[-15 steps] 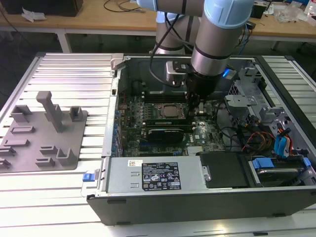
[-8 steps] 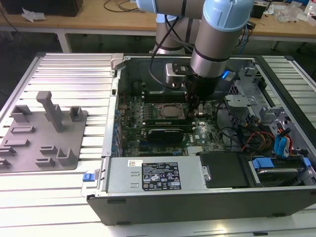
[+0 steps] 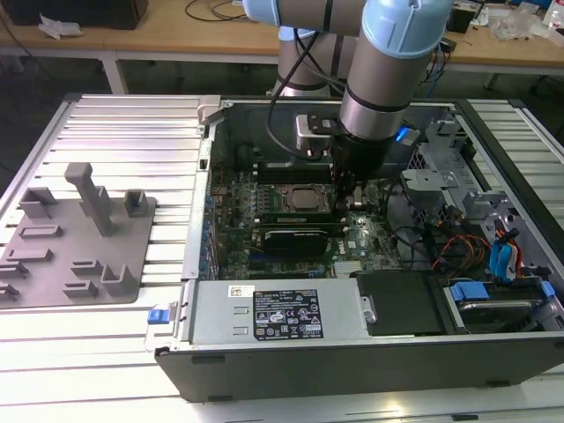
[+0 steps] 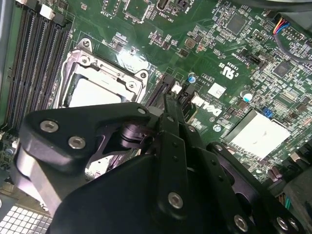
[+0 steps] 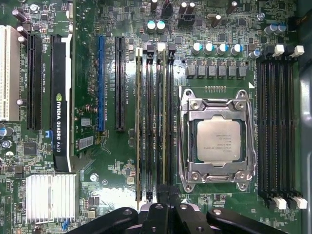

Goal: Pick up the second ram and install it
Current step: 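Press down the second ram until it locks into place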

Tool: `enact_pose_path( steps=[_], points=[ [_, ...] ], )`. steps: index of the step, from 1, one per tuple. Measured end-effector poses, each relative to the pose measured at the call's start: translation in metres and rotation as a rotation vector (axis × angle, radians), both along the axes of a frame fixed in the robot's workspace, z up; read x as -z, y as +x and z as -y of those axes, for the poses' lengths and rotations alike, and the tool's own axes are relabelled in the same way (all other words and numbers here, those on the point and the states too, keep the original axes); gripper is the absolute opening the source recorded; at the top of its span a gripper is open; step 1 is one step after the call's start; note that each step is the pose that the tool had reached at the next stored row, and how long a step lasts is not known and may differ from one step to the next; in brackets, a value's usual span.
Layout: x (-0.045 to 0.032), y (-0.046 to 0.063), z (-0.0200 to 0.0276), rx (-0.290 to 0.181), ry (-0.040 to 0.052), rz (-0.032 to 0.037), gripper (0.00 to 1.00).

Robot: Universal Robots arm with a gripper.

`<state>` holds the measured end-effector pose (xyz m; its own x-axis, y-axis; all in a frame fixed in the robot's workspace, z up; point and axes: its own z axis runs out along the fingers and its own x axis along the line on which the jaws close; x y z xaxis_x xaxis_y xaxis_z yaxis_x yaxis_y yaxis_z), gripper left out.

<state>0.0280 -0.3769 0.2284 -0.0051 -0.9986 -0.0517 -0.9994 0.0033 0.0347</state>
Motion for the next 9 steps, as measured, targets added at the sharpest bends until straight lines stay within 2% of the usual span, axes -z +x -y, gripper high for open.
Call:
enact_pose_path(
  steps=[3,9],
  points=[
    [-0.0010,0.000,-0.0003,0.000,0.0014,0.0004,0.08],
    [-0.0147,0.000,-0.0001,0.000,-0.0004,0.0002,0.08]
  ],
)
